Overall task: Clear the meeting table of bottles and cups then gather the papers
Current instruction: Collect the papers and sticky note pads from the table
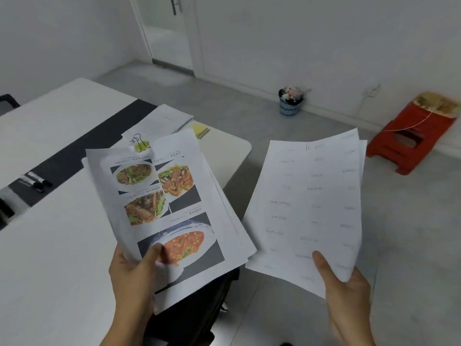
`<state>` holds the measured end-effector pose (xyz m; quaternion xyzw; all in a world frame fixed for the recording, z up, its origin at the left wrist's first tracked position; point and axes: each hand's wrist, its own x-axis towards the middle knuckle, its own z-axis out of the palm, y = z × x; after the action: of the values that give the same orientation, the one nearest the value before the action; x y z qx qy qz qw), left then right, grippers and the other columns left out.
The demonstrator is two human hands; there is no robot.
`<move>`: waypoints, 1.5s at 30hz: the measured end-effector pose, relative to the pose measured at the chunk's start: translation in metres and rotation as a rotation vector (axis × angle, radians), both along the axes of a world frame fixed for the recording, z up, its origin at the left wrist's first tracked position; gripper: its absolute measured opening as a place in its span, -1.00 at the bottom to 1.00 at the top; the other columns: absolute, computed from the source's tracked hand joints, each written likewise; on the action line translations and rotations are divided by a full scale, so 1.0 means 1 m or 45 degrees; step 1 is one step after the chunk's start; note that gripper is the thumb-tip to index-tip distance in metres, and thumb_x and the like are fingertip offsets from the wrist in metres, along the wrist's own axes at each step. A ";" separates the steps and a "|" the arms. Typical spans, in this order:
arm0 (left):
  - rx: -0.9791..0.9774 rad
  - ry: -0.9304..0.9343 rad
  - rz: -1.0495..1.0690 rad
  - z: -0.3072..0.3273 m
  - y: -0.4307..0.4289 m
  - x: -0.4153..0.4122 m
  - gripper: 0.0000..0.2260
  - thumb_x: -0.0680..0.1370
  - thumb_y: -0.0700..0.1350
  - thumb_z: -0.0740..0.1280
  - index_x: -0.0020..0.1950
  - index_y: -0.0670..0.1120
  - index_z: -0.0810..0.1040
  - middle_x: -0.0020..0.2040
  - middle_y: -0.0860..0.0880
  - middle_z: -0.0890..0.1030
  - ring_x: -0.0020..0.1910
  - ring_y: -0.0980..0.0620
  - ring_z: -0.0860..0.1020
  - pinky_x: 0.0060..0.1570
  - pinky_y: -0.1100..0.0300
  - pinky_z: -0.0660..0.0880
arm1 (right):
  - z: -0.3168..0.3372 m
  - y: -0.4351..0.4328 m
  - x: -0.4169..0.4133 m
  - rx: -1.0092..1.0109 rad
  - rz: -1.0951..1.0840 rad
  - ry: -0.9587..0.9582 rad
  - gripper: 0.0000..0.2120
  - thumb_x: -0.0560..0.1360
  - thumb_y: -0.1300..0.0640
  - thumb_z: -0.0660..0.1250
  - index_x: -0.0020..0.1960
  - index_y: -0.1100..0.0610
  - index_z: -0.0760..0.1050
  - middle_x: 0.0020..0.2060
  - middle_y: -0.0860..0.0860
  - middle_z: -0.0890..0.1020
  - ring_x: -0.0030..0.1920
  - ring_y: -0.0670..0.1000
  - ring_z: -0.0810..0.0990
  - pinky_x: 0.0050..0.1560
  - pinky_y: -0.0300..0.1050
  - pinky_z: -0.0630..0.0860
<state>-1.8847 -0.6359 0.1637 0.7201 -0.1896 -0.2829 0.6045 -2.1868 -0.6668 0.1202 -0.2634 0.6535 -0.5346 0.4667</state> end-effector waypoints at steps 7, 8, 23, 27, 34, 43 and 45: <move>-0.061 0.035 0.047 0.026 -0.117 -0.102 -0.77 0.47 -0.35 0.41 -0.05 -0.02 0.57 -0.19 0.07 0.67 -0.20 0.03 0.62 -0.18 0.15 0.49 | 0.033 -0.133 -0.091 -0.034 0.105 0.025 -0.88 0.44 0.11 0.53 -0.03 0.05 0.67 -0.12 -0.15 0.75 -0.09 -0.13 0.73 0.03 -0.11 0.60; -0.074 0.054 0.062 0.027 -0.131 -0.111 -0.77 0.48 -0.35 0.41 -0.04 -0.03 0.57 -0.19 0.07 0.68 -0.20 0.02 0.62 -0.19 0.14 0.49 | 0.037 -0.154 -0.097 -0.040 0.128 0.024 -0.88 0.44 0.12 0.53 -0.02 0.05 0.68 -0.12 -0.13 0.75 -0.09 -0.13 0.73 0.06 -0.09 0.57; -0.171 0.099 0.197 0.022 -0.468 -0.141 -0.68 0.49 -0.33 0.42 0.18 -0.05 0.59 0.00 0.02 0.69 0.01 -0.01 0.64 -0.04 0.12 0.53 | 0.046 -0.526 -0.109 -0.098 0.301 0.035 -0.89 0.46 0.17 0.51 -0.04 0.02 0.65 -0.19 -0.17 0.75 -0.16 -0.15 0.72 -0.02 -0.12 0.58; -0.153 0.052 0.168 0.035 -0.555 -0.137 -0.71 0.48 -0.33 0.43 0.07 0.01 0.60 -0.11 0.12 0.71 -0.03 0.02 0.65 -0.07 0.10 0.54 | 0.051 -0.620 -0.106 -0.104 0.296 0.004 -0.86 0.45 0.14 0.52 0.00 0.03 0.66 -0.14 -0.15 0.75 -0.12 -0.13 0.72 0.03 -0.13 0.56; -0.049 0.078 0.421 0.001 -0.688 -0.115 -0.73 0.48 -0.32 0.44 0.05 0.02 0.61 -0.14 0.11 0.72 -0.06 -0.02 0.66 -0.09 0.04 0.58 | 0.002 -0.808 -0.044 -0.033 0.527 -0.098 -0.87 0.45 0.17 0.52 -0.01 0.10 0.67 -0.14 -0.14 0.75 -0.10 -0.12 0.72 -0.20 -0.34 0.62; -0.032 0.183 1.114 0.019 -0.768 -0.094 -0.73 0.48 -0.34 0.41 0.07 0.00 0.60 -0.16 0.08 0.72 -0.09 0.01 0.65 -0.14 0.13 0.55 | 0.020 -0.999 0.115 0.009 1.206 0.024 -0.79 0.42 0.07 0.56 0.03 0.07 0.67 -0.06 -0.13 0.75 0.02 -0.05 0.71 0.08 -0.07 0.65; -0.053 0.237 1.239 0.011 -0.773 -0.090 -0.70 0.50 -0.32 0.40 0.16 -0.02 0.59 -0.06 0.03 0.73 0.00 -0.04 0.66 0.02 0.01 0.59 | 0.024 -1.013 0.157 0.007 1.371 0.042 -0.83 0.42 0.07 0.55 -0.01 0.06 0.66 -0.10 -0.13 0.75 -0.04 -0.09 0.70 -0.02 -0.24 0.65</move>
<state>-1.9745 -1.4087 0.1747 0.6847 0.2177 -0.0270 0.6950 -2.0296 -1.6800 0.1443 -0.5685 0.4347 -0.2138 0.6650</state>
